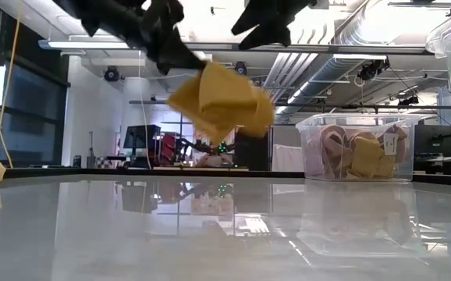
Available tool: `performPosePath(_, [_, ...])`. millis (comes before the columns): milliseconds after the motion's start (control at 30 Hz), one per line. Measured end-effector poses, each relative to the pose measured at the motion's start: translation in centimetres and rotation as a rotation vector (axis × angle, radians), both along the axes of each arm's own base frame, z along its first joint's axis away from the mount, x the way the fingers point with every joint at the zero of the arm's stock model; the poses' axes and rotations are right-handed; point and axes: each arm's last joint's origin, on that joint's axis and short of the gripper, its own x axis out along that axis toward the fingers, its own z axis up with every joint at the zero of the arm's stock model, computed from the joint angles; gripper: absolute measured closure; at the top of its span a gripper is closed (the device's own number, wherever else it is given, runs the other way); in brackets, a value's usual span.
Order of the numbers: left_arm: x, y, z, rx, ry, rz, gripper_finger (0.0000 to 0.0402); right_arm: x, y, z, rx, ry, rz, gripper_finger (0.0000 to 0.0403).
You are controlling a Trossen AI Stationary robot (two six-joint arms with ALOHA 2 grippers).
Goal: Sort microfiber towel by color & place in baskets
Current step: Put the yellow towel into the top transparent bin
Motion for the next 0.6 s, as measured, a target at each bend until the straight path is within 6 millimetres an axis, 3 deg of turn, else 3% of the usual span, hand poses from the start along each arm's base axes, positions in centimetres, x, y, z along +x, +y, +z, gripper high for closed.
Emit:
performPosePath(100, [0.0,0.8,1.6,0.001,-0.053,0.007,0.0401,0.5,-0.9,-0.3,-0.119,0.011,0.044,0.0171])
performPosePath(200, [0.0,1.4,1.8,0.013,-0.056,-0.040,0.0401,1.3,-1.8,-0.9,-0.212,0.019,0.065,0.0171])
performPosePath(400, [-0.2,2.0,1.9,-0.008,-0.076,-0.072,0.0401,3.6,-2.5,-3.2,-0.177,0.001,0.117,0.0180])
performPosePath(500, [-0.2,2.0,1.9,-0.009,-0.077,-0.069,0.0401,4.5,-2.2,-4.5,-0.089,0.005,0.110,0.0217])
performPosePath(600, [-0.3,2.0,1.7,-0.039,-0.055,-0.052,0.0398,4.8,-1.7,-5.1,-0.037,0.011,0.048,0.0284])
